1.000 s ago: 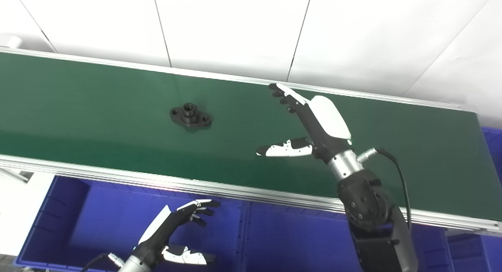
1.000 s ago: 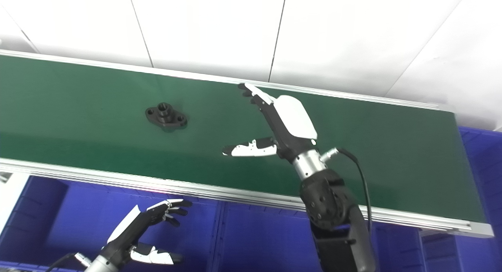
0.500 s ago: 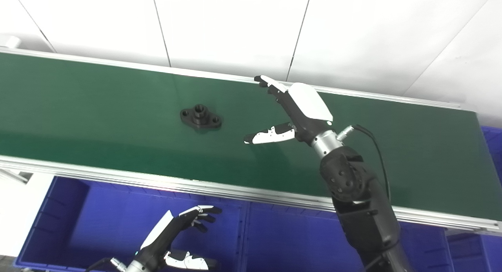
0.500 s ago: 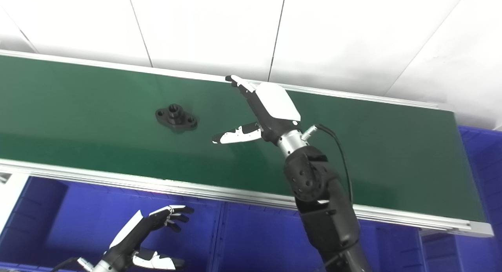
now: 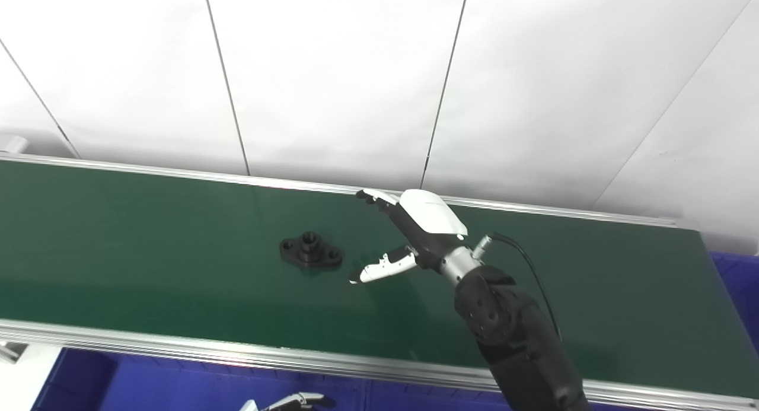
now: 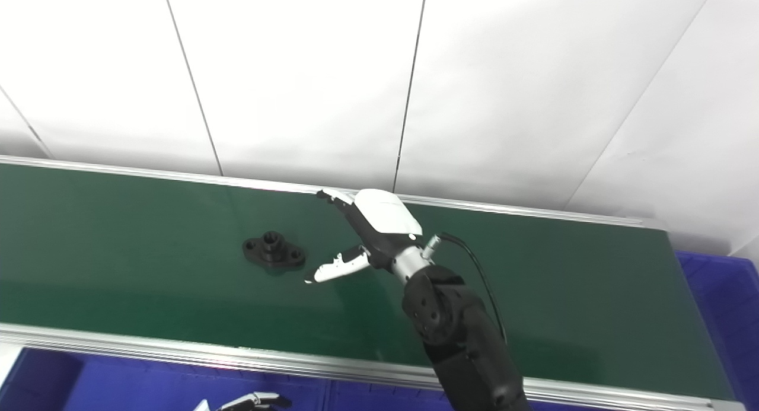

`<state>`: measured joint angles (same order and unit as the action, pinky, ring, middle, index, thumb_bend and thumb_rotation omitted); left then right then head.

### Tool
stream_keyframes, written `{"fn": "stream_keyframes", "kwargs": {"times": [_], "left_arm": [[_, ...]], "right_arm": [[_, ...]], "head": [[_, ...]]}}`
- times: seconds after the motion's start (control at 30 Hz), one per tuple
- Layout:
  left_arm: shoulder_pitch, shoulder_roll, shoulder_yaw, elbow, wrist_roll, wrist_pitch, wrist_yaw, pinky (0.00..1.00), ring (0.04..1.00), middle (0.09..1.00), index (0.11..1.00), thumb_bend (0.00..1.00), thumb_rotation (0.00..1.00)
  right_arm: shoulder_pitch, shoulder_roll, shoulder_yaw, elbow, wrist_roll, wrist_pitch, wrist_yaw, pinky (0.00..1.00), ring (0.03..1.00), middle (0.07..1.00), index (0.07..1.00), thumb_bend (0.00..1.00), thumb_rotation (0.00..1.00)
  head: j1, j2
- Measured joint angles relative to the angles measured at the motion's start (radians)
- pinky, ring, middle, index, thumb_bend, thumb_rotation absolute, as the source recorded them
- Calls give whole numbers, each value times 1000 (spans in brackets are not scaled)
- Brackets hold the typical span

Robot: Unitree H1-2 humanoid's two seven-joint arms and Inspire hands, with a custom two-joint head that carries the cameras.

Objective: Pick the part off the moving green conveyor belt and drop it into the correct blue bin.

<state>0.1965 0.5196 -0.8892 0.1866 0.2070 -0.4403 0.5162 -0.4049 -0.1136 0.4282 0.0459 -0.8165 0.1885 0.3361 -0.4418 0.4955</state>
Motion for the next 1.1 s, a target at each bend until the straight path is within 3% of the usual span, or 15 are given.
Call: {"fn": "stream_keyframes", "kwargs": {"times": [0.43, 0.7, 1.1], "left_arm": [[-63, 25, -143, 3, 37, 0, 178, 540, 710, 802, 747, 866, 412], [-73, 39, -178, 1, 37, 0, 213, 554, 721, 808, 751, 864, 414], [-74, 43, -182, -10, 37, 0, 230, 582, 732, 813, 762, 859, 398]], "right_arm": [[-60, 13, 48, 99, 0, 1, -1, 720, 812, 856, 884, 834, 392], [-71, 32, 77, 142, -2, 0, -6, 720, 809, 856, 877, 821, 371], [-61, 18, 102, 193, -13, 0, -37, 683, 768, 805, 829, 822, 275]], "head": [[5, 34], [5, 48], [11, 89]]}}
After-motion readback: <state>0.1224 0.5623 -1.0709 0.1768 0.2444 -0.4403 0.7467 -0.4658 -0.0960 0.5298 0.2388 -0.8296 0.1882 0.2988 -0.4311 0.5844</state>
